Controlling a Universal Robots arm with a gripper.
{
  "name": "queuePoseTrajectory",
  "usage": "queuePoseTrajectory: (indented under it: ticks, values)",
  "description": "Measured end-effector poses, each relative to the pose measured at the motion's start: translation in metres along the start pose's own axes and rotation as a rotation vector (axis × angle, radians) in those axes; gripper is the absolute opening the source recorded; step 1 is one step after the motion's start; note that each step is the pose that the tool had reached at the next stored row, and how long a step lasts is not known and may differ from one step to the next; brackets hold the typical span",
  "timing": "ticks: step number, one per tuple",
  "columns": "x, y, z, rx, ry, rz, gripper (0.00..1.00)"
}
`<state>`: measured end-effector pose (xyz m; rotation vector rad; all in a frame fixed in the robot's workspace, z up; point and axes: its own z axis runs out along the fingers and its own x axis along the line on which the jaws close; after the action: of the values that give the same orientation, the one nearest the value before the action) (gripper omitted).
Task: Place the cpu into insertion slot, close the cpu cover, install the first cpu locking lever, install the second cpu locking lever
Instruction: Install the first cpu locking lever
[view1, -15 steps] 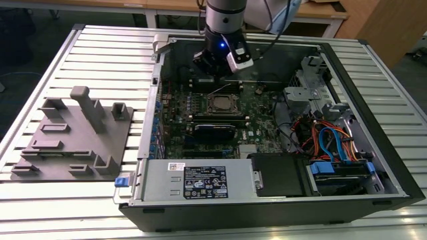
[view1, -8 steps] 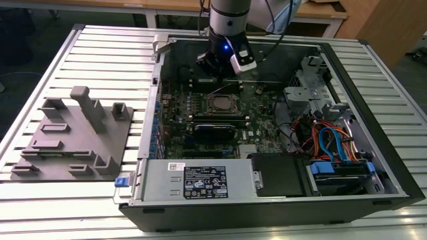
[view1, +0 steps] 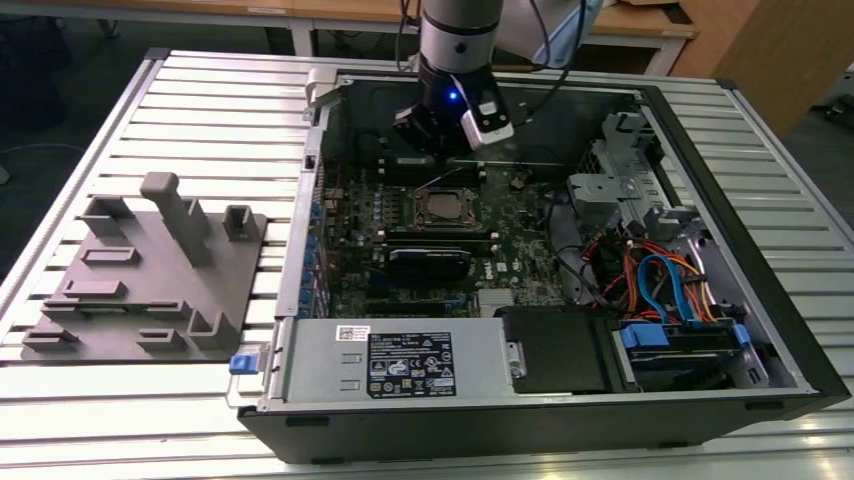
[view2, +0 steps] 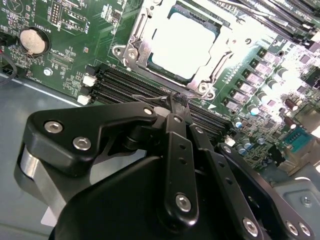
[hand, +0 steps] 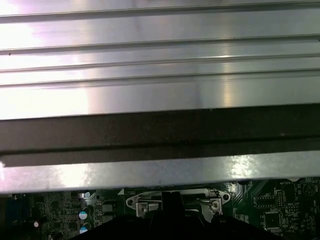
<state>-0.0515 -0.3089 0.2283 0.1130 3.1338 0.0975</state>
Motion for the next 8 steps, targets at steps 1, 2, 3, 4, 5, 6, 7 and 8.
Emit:
queuePoseTrajectory:
  ticks: [1,2,3,4,5,6,7,8]
  values:
    - [-0.0006,0.0003,0.0002,0.0002,0.0001,0.000,0.10]
    - [-0.0013,0.0007,0.0004,0.0002,0.0000,0.000,0.10]
    - [-0.0018,0.0012,0.0006,0.0002,0.0001,0.000,0.10]
    - [-0.0018,0.0017,0.0007,0.0003,0.0001,0.000,0.10]
    - [-0.0019,0.0019,0.0008,0.0003,0.0001,0.000,0.10]
    - [-0.0019,0.0020,0.0008,0.0003,0.0001,0.000,0.10]
    - [-0.0020,0.0020,0.0008,0.0003,0.0001,0.000,0.10]
    - [-0.0022,0.0024,0.0010,0.0003,0.0001,0.000,0.10]
